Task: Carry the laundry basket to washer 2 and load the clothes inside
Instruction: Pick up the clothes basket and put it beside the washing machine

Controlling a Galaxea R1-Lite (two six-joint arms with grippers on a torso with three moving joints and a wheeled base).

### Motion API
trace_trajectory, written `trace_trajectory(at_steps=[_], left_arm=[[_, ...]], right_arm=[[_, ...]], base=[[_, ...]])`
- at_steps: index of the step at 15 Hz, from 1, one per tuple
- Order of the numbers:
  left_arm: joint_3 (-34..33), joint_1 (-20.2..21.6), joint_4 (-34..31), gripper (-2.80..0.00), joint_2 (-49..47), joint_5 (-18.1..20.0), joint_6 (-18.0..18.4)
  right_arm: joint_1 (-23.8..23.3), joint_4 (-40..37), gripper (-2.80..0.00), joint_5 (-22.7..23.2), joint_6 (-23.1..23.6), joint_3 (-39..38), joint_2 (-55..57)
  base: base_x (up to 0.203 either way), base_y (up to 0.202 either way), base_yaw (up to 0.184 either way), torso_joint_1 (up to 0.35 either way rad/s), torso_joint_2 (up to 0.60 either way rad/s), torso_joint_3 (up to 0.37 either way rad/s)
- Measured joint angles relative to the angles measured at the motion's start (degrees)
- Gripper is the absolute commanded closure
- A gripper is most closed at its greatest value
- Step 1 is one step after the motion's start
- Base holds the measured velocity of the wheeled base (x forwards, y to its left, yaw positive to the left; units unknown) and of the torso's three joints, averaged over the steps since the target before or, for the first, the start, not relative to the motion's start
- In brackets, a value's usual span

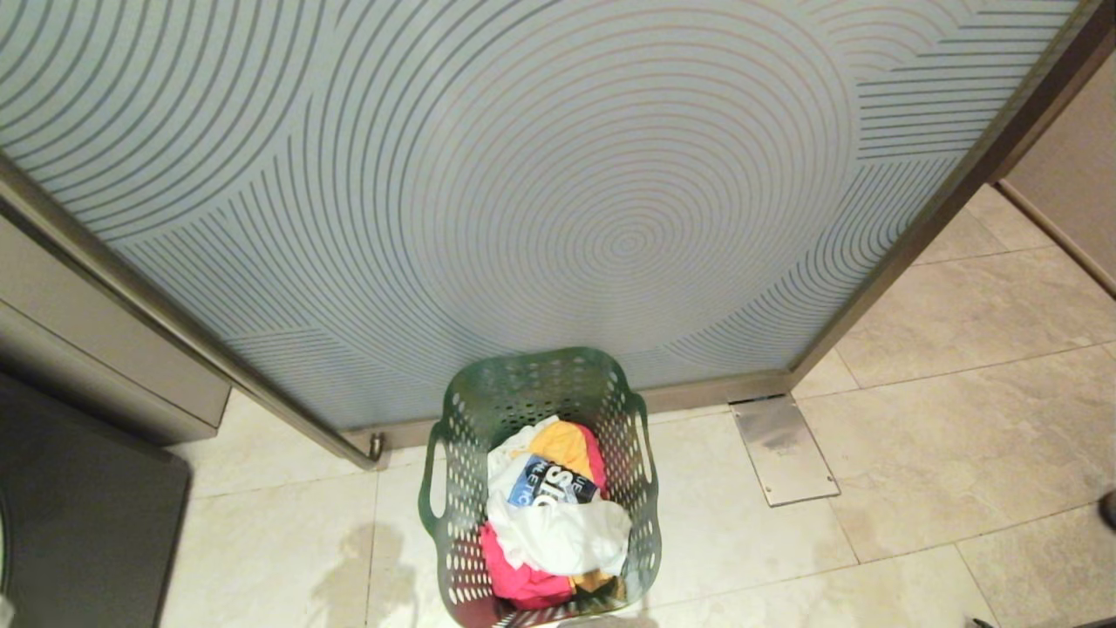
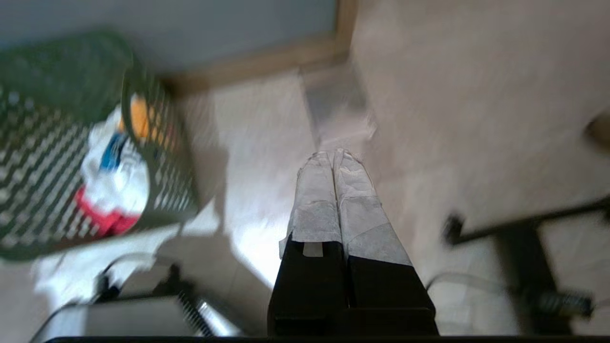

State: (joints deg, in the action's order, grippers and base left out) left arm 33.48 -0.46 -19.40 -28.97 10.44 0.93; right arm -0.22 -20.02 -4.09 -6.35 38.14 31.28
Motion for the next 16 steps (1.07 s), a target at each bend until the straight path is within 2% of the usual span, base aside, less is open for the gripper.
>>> trace_trajectory(at_steps=[1, 2, 3, 4, 5, 8, 12, 14, 16], left_arm=[[1.87, -0.47, -0.98, 0.0, -5.83, 1.96, 0.0], [3.55, -1.17, -1.69, -2.8, -11.96, 3.73, -0.02], [5.15, -1.85, -2.17, -2.8, -18.12, 4.98, -0.07], [6.81, -2.66, -2.45, -2.8, -23.78, 5.31, -0.32], [8.71, -3.88, -2.39, -2.8, -28.35, 4.65, -1.12], [12.22, -8.05, 0.17, -2.8, -39.5, -0.89, -5.05], [11.35, -10.65, 5.35, -2.8, -48.24, -11.22, -6.0], [9.8, -11.03, 5.54, -2.8, -49.4, -13.38, -7.84], [9.09, -11.36, 5.6, -2.8, -50.36, -13.27, -8.94]], right_arm=[[0.01, -0.23, 0.0, 1.49, -1.65, 1.57, 5.82], [0.21, 0.3, 0.0, 3.01, -3.0, 2.67, 11.92], [0.86, 1.99, 0.0, 4.15, -4.13, 3.64, 18.21], [1.86, 4.73, -0.32, 4.86, -4.95, 4.31, 24.36], [2.95, 7.94, -2.8, 5.36, -5.68, 4.91, 29.73], [7.91, 16.56, -2.8, 6.5, -9.41, 8.36, 43.73], [17.34, 17.41, -2.8, 6.7, -22.35, 16.8, 56.57], [20.19, 16.19, -2.8, 7.41, -27.84, 17.8, 60.37], [21.16, 16.03, -2.8, 10.52, -29.2, 18.86, 64.49]], base=[[0.0, 0.0, 0.0, 0.0, 0.0, 0.0], [0.0, 0.0, 0.0, 0.0, 0.0, 0.0], [0.0, 0.0, 0.0, 0.0, 0.0, 0.0], [0.0, 0.0, 0.0, 0.0, 0.0, 0.0], [0.0, 0.0, 0.0, 0.0, 0.0, 0.0], [0.0, 0.0, 0.0, 0.0, 0.0, 0.0], [0.0, 0.0, 0.0, 0.0, 0.0, 0.0], [0.0, 0.0, 0.0, 0.0, 0.0, 0.0], [0.0, 0.0, 0.0, 0.0, 0.0, 0.0]])
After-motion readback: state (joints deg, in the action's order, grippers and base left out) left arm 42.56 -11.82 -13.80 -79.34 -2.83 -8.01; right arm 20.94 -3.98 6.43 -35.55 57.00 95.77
